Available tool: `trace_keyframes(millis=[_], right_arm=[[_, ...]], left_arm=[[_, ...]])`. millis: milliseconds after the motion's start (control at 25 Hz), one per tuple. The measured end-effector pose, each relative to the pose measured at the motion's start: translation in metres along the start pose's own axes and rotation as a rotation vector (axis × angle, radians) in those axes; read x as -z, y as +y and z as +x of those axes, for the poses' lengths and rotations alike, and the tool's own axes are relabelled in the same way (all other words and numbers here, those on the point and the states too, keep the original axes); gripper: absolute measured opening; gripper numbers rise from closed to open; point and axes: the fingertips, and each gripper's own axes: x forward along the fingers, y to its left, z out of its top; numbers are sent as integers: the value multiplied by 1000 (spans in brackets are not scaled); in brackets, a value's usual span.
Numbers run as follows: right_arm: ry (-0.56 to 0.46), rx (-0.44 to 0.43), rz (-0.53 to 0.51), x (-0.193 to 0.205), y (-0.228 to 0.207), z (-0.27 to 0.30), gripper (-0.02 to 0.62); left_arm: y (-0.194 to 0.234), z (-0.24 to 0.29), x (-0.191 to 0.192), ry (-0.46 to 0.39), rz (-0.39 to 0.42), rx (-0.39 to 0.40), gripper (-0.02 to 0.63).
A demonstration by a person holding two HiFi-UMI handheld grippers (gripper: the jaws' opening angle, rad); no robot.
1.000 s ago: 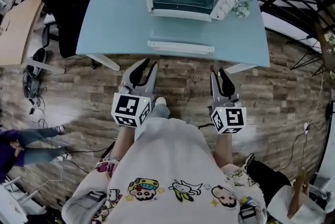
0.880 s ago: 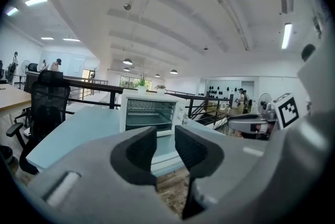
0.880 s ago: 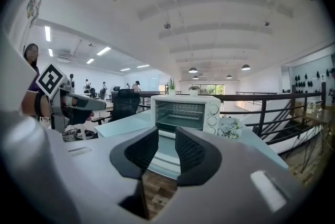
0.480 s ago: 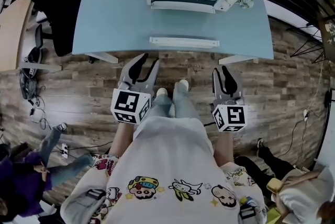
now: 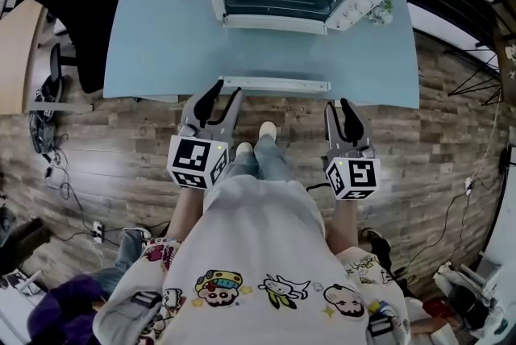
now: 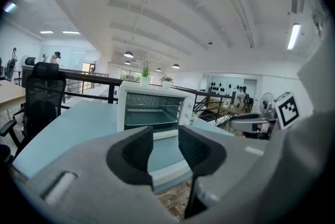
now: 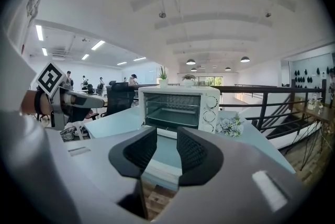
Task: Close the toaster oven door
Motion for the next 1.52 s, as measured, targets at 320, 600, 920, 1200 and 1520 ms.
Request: trace_keyframes(millis=[320,600,920,1200,1520], right_arm=[[-42,-26,-10,-29,-44,48,115],[-63,-52,-11,-43,-64,66,117],[-60,-34,-5,-44,-65,68,121],[-38,-12,23,-38,-59,68,149],[27,-7,42,-12,-48,71,166]], left_arm=[[1,64,-47,-57,40,-6,144],[-4,87,-64,-75,55,-15,144],[2,89,-69,-75,59,-5,144],[4,91,-68,-65,54,34,144],[-2,96,-55,-35,45,90,144]])
